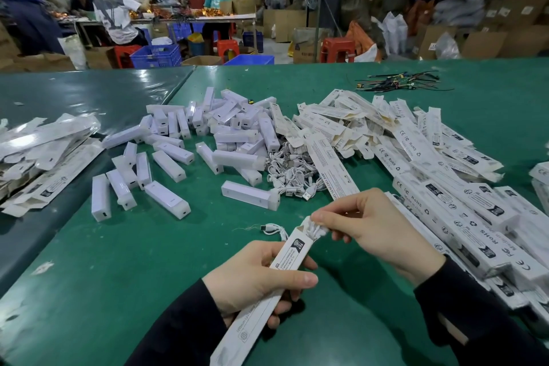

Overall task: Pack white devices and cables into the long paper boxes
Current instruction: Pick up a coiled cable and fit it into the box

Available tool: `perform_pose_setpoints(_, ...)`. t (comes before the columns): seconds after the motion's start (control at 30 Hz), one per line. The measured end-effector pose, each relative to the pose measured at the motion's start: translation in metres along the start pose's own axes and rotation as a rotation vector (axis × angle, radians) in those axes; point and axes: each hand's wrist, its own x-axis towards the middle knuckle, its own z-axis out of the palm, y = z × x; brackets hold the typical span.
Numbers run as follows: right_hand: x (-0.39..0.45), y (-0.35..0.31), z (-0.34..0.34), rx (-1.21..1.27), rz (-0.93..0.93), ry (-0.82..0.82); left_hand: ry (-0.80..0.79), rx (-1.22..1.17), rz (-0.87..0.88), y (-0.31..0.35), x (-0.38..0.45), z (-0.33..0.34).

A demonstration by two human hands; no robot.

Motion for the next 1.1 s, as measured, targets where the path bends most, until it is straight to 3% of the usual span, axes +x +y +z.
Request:
perform_pose_setpoints(0.2,-0.002,-0.001,-0.004,-0.101,0.085,-0.112,-0.038,0.066,-0.004,-0.003,0.000,0.002)
perform_pose_setpoints(0.53,-0.004,0.000,0.012,0.134,0.082,-0.025,-0.047,-0.030,0.011,-0.003,0.000,0.003)
perform_pose_setpoints(0.7,-0.003,-0.001,0.010,0.175,0.096,-0.234,-0.032,-0.091,0.064,-0.001,0.000,0.005)
perform_pose_setpoints(0.8,-0.002,0.000,0.010,0.196,0.103,-0.179,-0.023,-0.104,0.089,-0.001,0.000,0.004)
perform_pose_setpoints(1.1,-0.008,-0.003,0.018,0.073,-0.011,-0.250,-0.010,-0.199,0.154,-0.003,0.004,0.009)
